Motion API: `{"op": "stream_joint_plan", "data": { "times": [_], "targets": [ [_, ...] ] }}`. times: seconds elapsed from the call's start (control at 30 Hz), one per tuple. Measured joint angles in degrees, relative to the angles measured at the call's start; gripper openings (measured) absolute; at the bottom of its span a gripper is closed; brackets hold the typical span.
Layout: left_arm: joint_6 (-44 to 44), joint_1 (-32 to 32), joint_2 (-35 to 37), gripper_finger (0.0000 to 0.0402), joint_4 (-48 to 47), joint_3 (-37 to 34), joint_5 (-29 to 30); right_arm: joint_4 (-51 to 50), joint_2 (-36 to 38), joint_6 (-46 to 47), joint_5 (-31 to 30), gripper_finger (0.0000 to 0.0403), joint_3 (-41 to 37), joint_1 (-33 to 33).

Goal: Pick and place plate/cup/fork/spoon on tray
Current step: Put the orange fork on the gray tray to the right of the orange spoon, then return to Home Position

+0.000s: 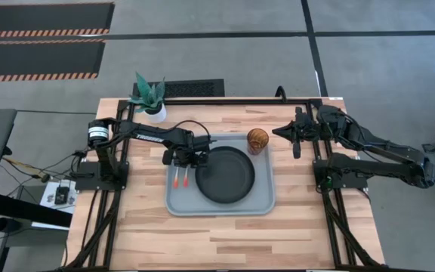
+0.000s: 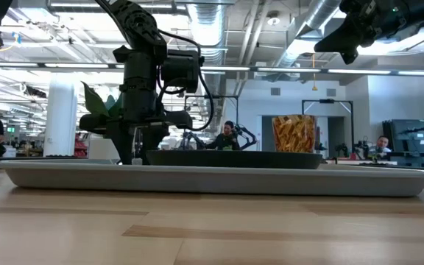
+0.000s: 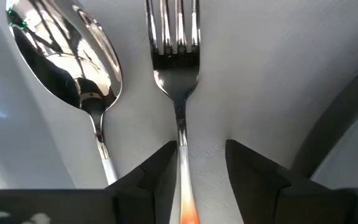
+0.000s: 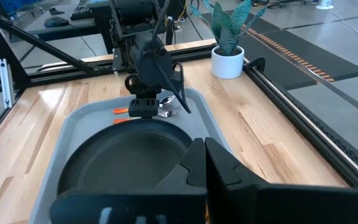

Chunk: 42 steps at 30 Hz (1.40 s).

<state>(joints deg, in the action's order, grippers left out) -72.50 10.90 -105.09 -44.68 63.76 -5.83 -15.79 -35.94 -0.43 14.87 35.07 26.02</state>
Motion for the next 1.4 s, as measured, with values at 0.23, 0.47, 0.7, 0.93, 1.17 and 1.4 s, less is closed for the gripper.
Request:
{"op": "stream_joint_plan", "data": {
  "times": [0.23, 0.47, 0.7, 0.93, 1.17, 1.4],
  "targets": [
    [0.3, 0.0, 0.0, 0.0135, -1.7, 0.9, 0.1, 0.0, 0.0, 0.0, 0.0, 0.0006, 0.0, 0.0],
    [0.3, 0.0, 0.0, 0.0135, -2.7, 1.0, 0.4, 0.0, 0.0, 0.0, 0.0, 0.0006, 0.0, 0.0],
    [0.3, 0.0, 0.0, 0.0135, -2.7, 1.0, 0.6, 0.0, 0.0, 0.0, 0.0, 0.0006, 0.0, 0.0],
    [0.3, 0.0, 0.0, 0.0135, -2.8, 1.0, 1.3, 0.0, 0.0, 0.0, 0.0, 0.0006, 0.0, 0.0],
    [0.3, 0.0, 0.1, 0.0135, -2.9, 1.0, 1.6, 0.0, 0.0, 0.0, 0.0, 0.0006, 0.0, 0.0],
    [0.3, 0.0, 0.4, 0.0135, -3.0, 1.0, 1.8, 0.0, 0.0, 0.0, 0.0, 0.0006, 0.0, 0.0]
  ]
}}
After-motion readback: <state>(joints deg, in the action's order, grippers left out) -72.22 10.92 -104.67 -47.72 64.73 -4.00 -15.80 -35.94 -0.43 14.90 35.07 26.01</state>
